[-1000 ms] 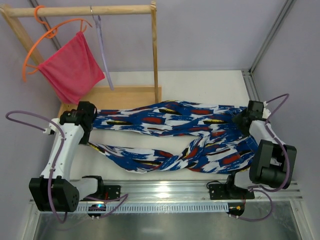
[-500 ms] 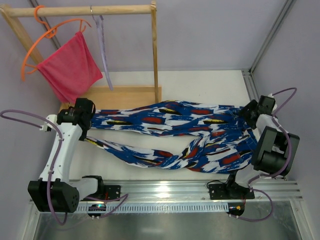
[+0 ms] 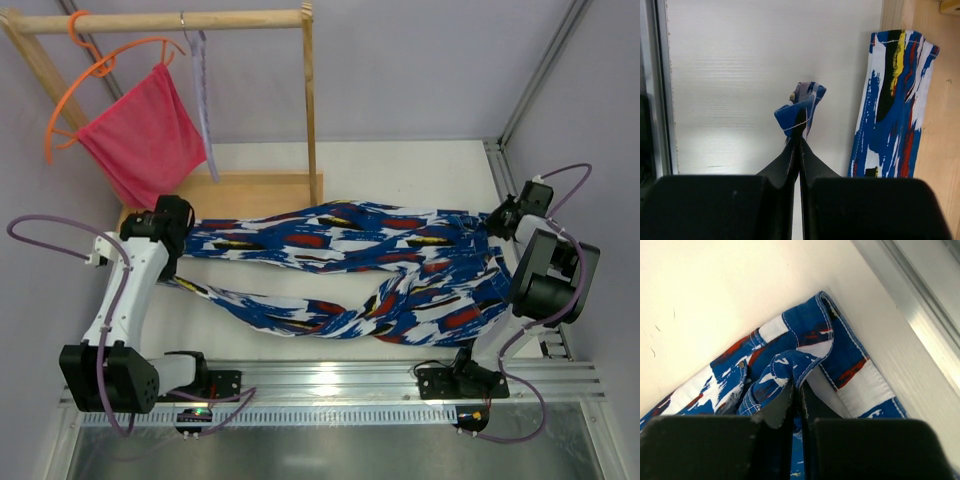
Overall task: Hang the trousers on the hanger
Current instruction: Fold the trousers
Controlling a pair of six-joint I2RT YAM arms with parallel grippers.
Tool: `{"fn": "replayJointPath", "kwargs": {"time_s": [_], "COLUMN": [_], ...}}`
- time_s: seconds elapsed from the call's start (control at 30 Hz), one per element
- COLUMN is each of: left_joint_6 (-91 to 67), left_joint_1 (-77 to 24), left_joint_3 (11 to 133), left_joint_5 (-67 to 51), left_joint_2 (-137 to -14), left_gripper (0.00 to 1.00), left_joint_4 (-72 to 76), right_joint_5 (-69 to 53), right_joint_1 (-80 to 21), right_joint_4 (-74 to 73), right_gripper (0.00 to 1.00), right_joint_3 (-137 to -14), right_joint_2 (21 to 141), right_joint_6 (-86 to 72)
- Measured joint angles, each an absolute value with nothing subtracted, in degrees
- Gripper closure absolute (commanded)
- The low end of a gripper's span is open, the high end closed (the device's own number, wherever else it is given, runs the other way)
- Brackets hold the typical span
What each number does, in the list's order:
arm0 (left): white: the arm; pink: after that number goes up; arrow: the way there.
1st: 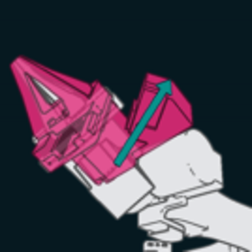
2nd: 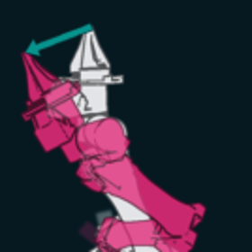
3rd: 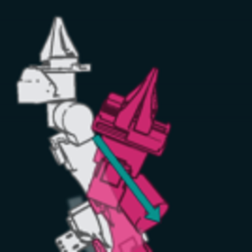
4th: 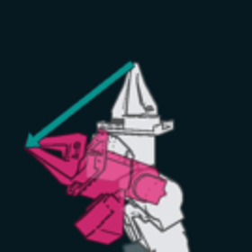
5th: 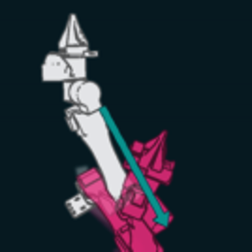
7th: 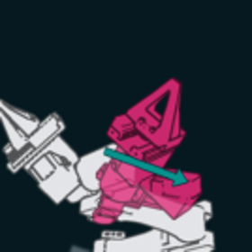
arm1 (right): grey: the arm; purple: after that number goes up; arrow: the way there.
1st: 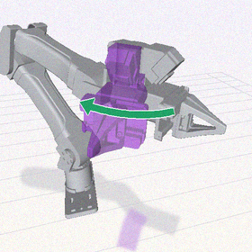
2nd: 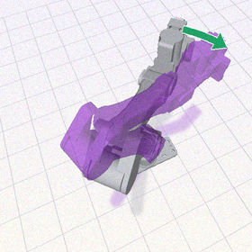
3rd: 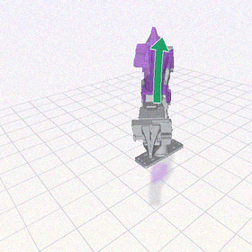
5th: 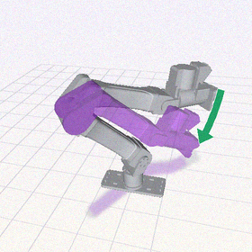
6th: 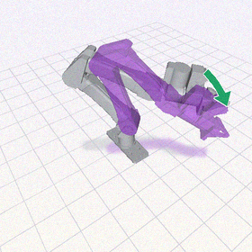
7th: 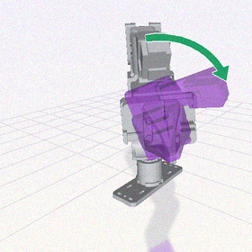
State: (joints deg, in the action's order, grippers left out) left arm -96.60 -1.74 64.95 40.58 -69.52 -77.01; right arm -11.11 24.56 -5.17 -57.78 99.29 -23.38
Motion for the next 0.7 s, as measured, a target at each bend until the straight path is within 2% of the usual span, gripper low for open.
{"fn": "replayJointPath", "kwargs": {"time_s": [0.23, 0.5, 0.7], "left_joint_6": [-103.35, -104.31, -101.97], "left_joint_1": [0.23, 13.41, 15.94], "left_joint_3": [65.67, 65.78, 67.22], "left_joint_5": [43.03, 44.82, 44.97], "left_joint_2": [-72.75, -77.01, -83.57], "left_gripper": [1.00, 1.00, 0.97], "left_joint_4": [-76.97, -77.03, -77.03], "right_joint_5": [-7.57, 1.34, 4.36], "right_joint_1": [24.47, 24.45, 24.43], "right_joint_4": [-9.69, -15.73, -18.79], "right_gripper": [0.96, 0.96, 0.96], "right_joint_3": [-63.70, -68.03, -69.73], "right_joint_2": [101.51, 101.51, 101.51], "right_joint_6": [-23.31, -23.92, -23.92]}}
